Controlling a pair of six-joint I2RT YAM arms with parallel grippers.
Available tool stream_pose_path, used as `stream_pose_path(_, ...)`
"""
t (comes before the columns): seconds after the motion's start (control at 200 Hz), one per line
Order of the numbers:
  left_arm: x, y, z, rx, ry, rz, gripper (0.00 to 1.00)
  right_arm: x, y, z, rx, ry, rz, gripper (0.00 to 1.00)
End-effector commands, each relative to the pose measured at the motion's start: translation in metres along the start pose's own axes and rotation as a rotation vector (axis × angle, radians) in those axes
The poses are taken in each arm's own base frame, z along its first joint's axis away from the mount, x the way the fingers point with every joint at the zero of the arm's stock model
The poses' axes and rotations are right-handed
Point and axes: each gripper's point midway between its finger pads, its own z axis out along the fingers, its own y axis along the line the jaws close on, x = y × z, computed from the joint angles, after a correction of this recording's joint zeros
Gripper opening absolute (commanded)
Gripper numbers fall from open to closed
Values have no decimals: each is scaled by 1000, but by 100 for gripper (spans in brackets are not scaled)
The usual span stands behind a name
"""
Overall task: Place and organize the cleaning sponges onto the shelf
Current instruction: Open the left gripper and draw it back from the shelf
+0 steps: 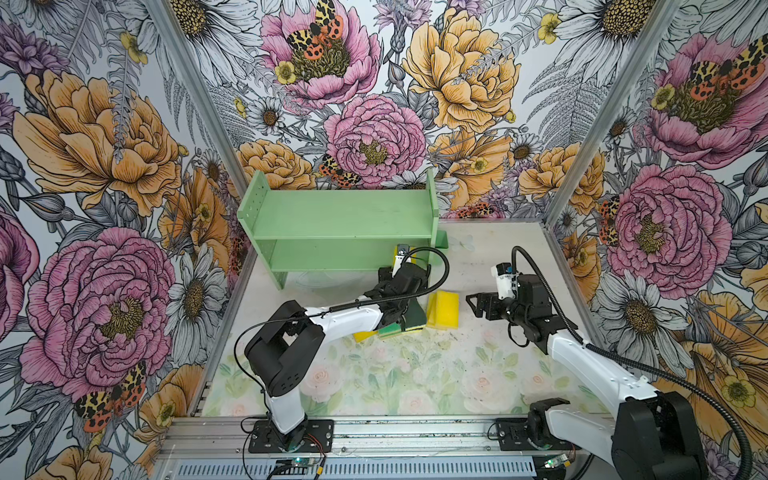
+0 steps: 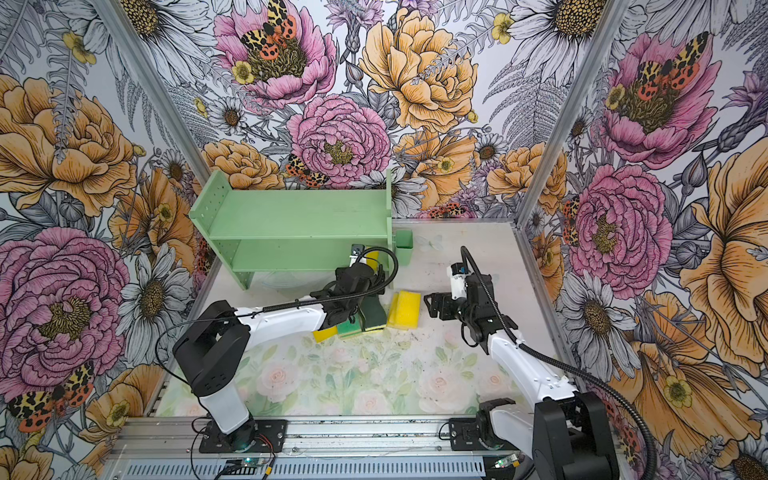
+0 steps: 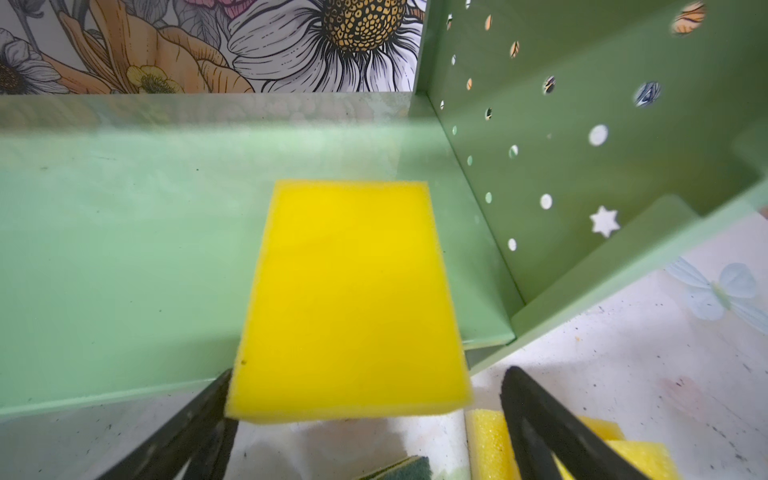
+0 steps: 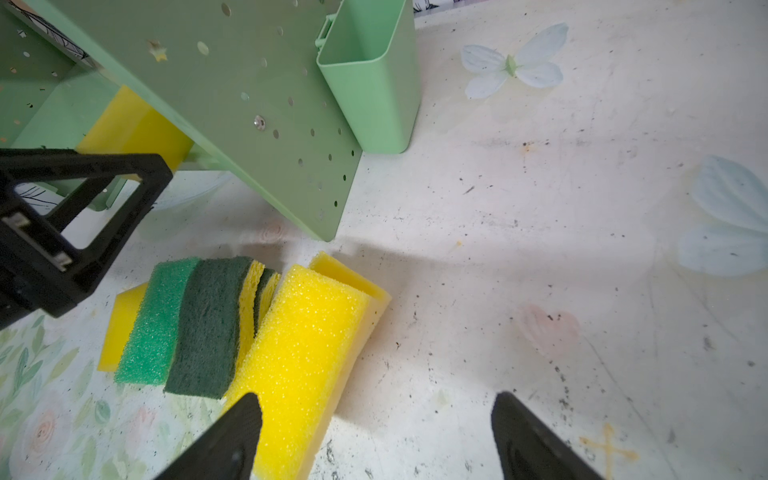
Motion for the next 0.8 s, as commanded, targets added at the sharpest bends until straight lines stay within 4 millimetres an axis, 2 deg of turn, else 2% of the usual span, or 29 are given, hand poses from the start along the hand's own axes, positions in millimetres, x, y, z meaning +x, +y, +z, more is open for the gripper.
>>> stream_pose_path(0.0,-21,-4,-14,37,-42,-12,98,-3,-1,2,1,-4,-5,89)
stream_pose_path(0.5,-42,3,-39,105,-53,-37,99,-3,-1,3,-2,-2,-7,89)
stream_pose_path(0.796,-41,7,-55,175,-6,-58,99,-2,-2,3,-2,2,-3,89)
